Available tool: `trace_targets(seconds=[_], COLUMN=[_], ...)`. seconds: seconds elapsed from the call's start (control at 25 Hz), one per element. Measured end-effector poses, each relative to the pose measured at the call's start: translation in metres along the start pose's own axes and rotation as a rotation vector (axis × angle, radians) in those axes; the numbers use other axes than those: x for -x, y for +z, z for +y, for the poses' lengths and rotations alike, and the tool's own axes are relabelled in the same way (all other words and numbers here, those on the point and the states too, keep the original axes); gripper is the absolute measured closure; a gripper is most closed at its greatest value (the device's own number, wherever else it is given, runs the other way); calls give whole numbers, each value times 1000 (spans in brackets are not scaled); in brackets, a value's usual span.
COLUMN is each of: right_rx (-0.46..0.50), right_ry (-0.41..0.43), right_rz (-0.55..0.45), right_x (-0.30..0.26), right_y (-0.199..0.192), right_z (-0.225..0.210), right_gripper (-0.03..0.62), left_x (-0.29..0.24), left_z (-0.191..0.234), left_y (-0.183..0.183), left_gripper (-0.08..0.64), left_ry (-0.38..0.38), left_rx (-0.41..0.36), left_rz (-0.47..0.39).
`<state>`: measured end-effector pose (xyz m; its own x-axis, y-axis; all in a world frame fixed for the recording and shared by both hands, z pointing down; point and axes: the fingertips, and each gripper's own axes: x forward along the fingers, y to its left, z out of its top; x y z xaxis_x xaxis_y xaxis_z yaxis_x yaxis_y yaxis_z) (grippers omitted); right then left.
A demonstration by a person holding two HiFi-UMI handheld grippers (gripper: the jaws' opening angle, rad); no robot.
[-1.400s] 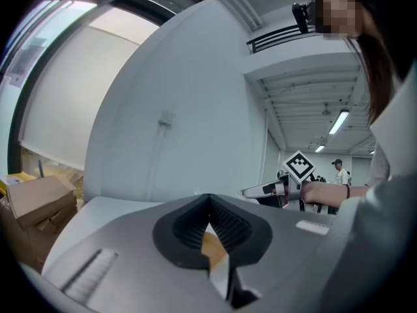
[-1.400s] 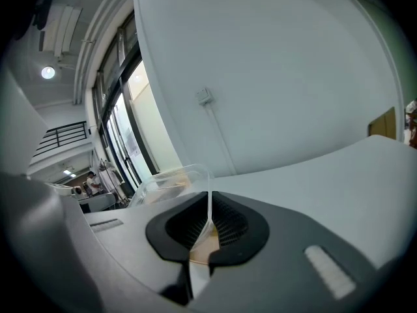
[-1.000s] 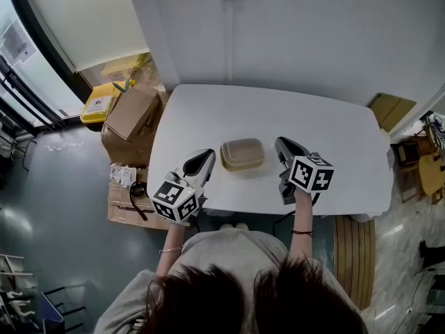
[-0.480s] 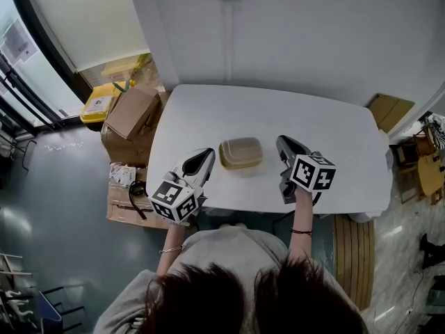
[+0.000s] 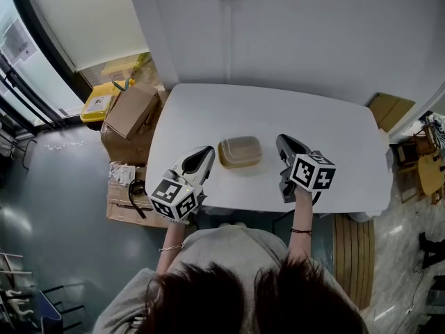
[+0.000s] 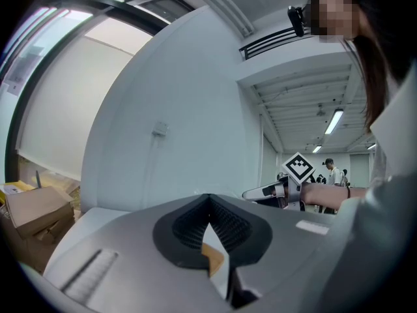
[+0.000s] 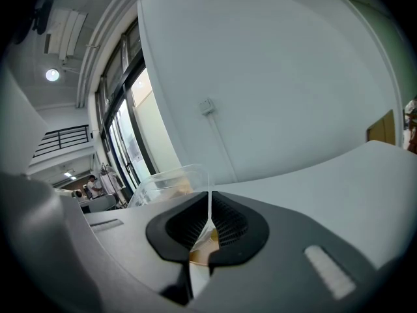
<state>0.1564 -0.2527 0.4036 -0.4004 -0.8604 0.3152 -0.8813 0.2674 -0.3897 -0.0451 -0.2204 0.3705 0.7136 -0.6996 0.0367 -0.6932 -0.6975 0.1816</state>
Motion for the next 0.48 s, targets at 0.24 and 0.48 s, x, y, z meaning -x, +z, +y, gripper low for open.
trace_targets(seconds=[0.24,0.48], right_rx=[10,28], right_ry=[2,1], right_rz=[-1,-8], right_x=[-2,-2], right_y=[0,2], right_z=[1,2], right_gripper=[563,563], left_x=[-2,-4], left_z=[2,2], left_y=[0,-1], left_gripper=[569,569], left_ry=[-1,-2], left_rx=[-3,-10], left_rz=[3,8])
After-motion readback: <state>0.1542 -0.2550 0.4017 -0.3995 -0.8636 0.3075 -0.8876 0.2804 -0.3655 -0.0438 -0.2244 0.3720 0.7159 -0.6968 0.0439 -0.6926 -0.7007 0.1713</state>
